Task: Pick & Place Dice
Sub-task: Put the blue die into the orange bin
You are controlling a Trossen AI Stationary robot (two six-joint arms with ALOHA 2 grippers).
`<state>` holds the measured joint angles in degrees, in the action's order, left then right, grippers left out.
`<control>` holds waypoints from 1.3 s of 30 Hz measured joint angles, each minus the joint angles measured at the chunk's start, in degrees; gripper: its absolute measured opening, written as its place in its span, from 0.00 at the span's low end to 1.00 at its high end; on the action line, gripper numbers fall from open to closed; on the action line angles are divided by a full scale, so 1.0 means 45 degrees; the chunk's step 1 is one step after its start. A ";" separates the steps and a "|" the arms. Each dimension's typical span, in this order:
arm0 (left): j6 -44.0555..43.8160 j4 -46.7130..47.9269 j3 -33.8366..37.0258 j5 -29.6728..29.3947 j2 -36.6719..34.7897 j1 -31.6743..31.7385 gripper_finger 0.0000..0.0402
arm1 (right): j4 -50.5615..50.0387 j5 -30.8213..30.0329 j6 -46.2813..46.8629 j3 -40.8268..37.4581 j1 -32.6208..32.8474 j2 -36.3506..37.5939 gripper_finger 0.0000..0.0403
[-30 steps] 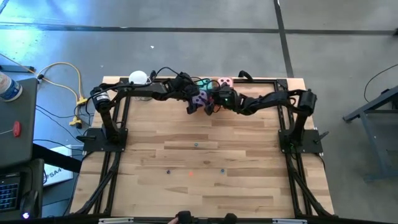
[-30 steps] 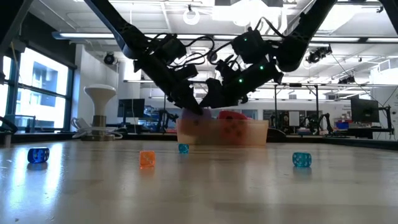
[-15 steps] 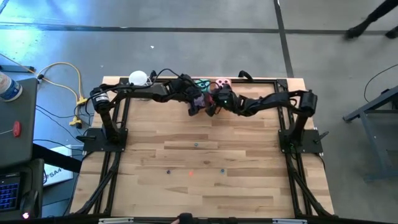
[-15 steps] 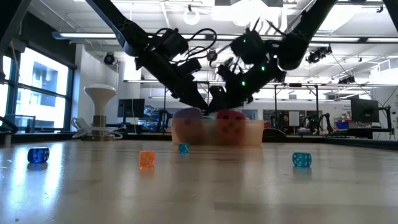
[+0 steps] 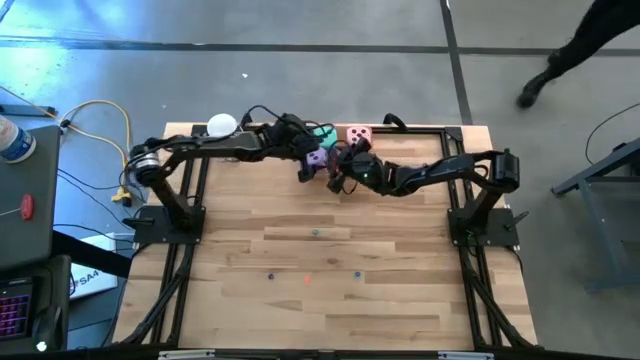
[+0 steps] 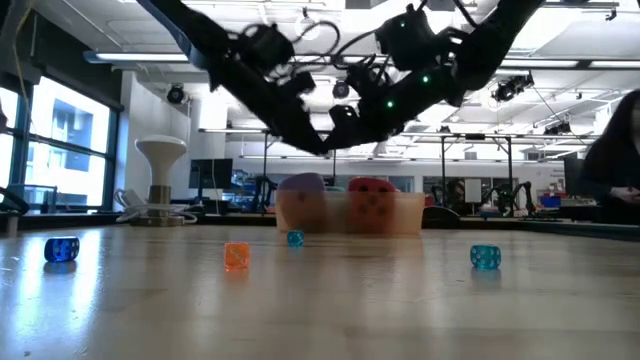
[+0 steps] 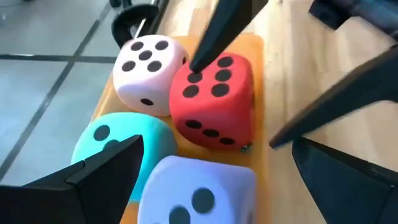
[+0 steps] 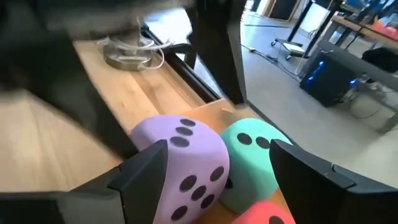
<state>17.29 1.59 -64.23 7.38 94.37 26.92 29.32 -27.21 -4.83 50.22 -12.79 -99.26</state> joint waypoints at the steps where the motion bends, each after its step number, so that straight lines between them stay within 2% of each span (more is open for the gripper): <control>1: -0.0003 0.0352 0.0002 -0.0006 -0.0319 -0.0055 0.99 | -0.0127 -0.0337 -0.0118 -0.0003 0.0220 0.0006 0.68; 5: -0.0013 0.2319 -0.0008 0.0032 -0.1632 -0.0446 0.99 | -0.0702 -0.1772 -0.0730 -0.0019 0.1309 0.0246 0.68; 8: -0.0455 0.4623 -0.0003 -0.0004 -0.2440 -0.0751 0.99 | -0.1540 -0.2860 -0.0945 -0.0017 0.2218 0.0861 0.68; 12: -0.1446 0.7563 0.0027 -0.0002 -0.3558 -0.1189 0.99 | -0.2543 -0.4074 -0.0678 -0.0593 0.3391 0.1769 0.68; 14: -0.2105 0.8122 0.0424 -0.0024 -0.4084 -0.1599 0.99 | -0.2908 -0.4562 -0.0170 -0.1014 0.3904 0.2335 0.68; 17: -0.3290 0.8024 0.1338 -0.0268 -0.5027 -0.2329 0.99 | -0.3446 -0.4730 0.0778 -0.1725 0.4564 0.3147 0.68; 21: -0.5015 0.7777 0.2789 -0.1603 -0.6197 -0.3682 0.99 | -0.3597 -0.4485 0.2164 -0.2686 0.5377 0.3895 0.68; 26: -0.6988 0.6038 0.4808 -0.2777 -0.7270 -0.5976 0.99 | -0.2571 -0.2942 0.3190 -0.3482 0.6238 0.3958 0.68; 30: -0.7674 0.4092 0.6263 -0.3477 -0.7470 -0.7876 0.99 | -0.1012 -0.1702 0.2892 -0.3617 0.6585 0.3708 0.68; 33: -0.8128 0.3413 0.7002 -0.3995 -0.7416 -0.9233 0.99 | -0.0065 -0.1229 0.2727 -0.3614 0.6771 0.3646 0.68; 39: -0.9035 0.3074 0.7660 -0.6860 -0.7407 -1.2002 0.99 | 0.0303 -0.0860 0.3219 -0.3611 0.7176 0.3646 0.68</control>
<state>-23.37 15.42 -29.76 -23.49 61.04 -27.08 30.68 -31.08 9.66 33.97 19.50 -82.85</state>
